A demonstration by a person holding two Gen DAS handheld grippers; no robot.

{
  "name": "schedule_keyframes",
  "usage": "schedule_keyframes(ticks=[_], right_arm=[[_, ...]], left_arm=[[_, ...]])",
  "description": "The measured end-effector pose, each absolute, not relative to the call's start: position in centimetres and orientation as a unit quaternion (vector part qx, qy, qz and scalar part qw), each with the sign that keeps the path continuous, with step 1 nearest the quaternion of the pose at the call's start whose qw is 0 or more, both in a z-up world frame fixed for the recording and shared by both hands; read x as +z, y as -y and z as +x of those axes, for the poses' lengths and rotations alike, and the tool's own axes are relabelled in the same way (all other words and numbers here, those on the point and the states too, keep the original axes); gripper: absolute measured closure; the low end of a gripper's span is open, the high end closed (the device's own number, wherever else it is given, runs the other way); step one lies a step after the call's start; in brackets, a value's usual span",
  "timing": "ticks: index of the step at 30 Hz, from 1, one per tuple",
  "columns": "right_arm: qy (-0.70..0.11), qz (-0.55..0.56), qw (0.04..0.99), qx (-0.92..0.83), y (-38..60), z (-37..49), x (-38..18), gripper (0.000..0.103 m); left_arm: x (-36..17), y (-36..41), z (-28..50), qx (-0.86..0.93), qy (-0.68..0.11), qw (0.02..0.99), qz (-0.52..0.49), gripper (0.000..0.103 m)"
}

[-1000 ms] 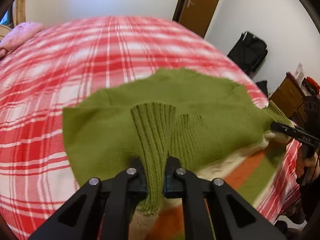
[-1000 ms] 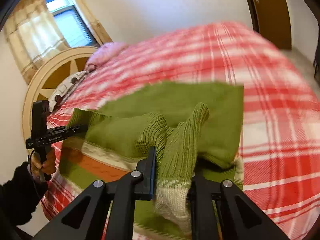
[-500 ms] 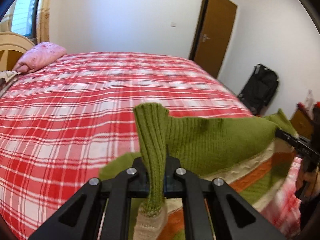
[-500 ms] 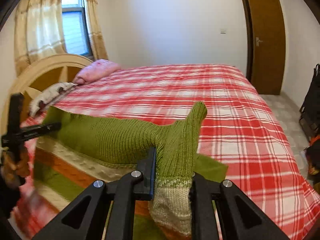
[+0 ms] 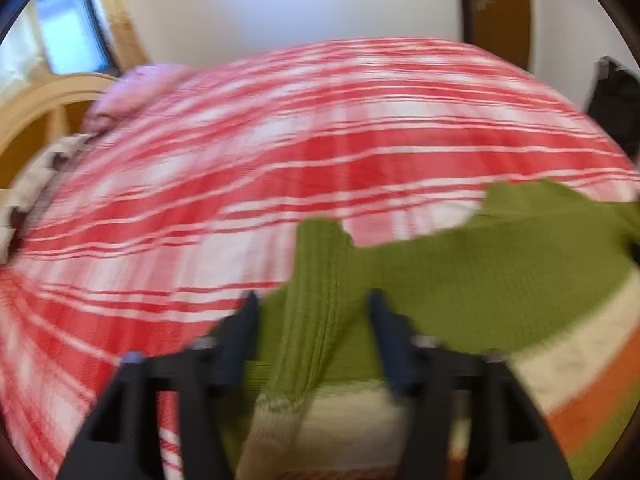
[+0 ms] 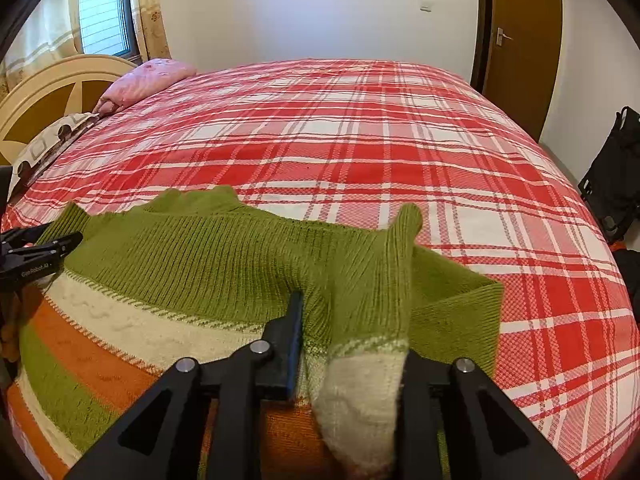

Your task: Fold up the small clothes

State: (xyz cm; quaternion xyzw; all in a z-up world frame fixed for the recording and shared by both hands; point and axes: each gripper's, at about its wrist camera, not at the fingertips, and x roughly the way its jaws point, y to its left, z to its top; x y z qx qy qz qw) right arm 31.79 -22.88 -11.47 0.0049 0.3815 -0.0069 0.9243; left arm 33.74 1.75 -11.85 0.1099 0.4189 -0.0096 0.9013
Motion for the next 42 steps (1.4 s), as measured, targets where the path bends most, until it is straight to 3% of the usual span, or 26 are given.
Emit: schedule_keyframes(ticks=[5, 7, 11, 12, 14, 20, 27, 31, 38, 42], right_arm=[[-0.364, 0.069, 0.929, -0.009, 24.4, 30.3, -9.9, 0.073], [-0.332, 0.105, 0.937, -0.029, 25.3, 28.0, -8.2, 0.055], [-0.269, 0.087, 0.957, -0.058, 24.0, 22.9, -5.0, 0.054], [-0.269, 0.074, 0.959, -0.058, 23.4, 22.2, -4.8, 0.054], [-0.283, 0.056, 0.957, -0.036, 21.5, 21.0, -4.8, 0.055], [-0.322, 0.009, 0.947, 0.0, 17.5, 18.8, -6.9, 0.055], [-0.377, 0.039, 0.925, -0.009, 17.4, 17.1, -11.5, 0.054], [-0.369, 0.003, 0.929, -0.027, 16.3, 16.3, -12.7, 0.054], [-0.356, -0.005, 0.934, -0.032, 16.3, 15.9, -13.1, 0.048], [-0.358, 0.002, 0.933, -0.014, 16.2, 16.0, -13.2, 0.035]], left_arm=[[-11.5, -2.9, 34.0, -0.002, -0.427, 0.899, 0.092, 0.025], [-11.0, -3.3, 33.4, -0.011, -0.43, 0.898, 0.097, 0.025], [-9.5, -3.4, 30.9, -0.018, -0.418, 0.903, 0.099, 0.024], [-9.2, -3.4, 30.4, -0.017, -0.414, 0.905, 0.099, 0.019], [-8.4, -3.3, 29.1, -0.011, -0.402, 0.91, 0.102, 0.013], [-7.5, -2.9, 25.1, -0.009, -0.396, 0.911, 0.113, 0.013], [-10.3, -3.0, 21.8, -0.009, -0.425, 0.899, 0.106, 0.013], [-11.3, -2.7, 20.8, 0.007, -0.418, 0.901, 0.113, 0.011], [-11.7, -3.0, 20.1, 0.017, -0.417, 0.902, 0.108, 0.007], [-11.1, -4.1, 19.0, 0.017, -0.427, 0.901, 0.076, 0.007]])
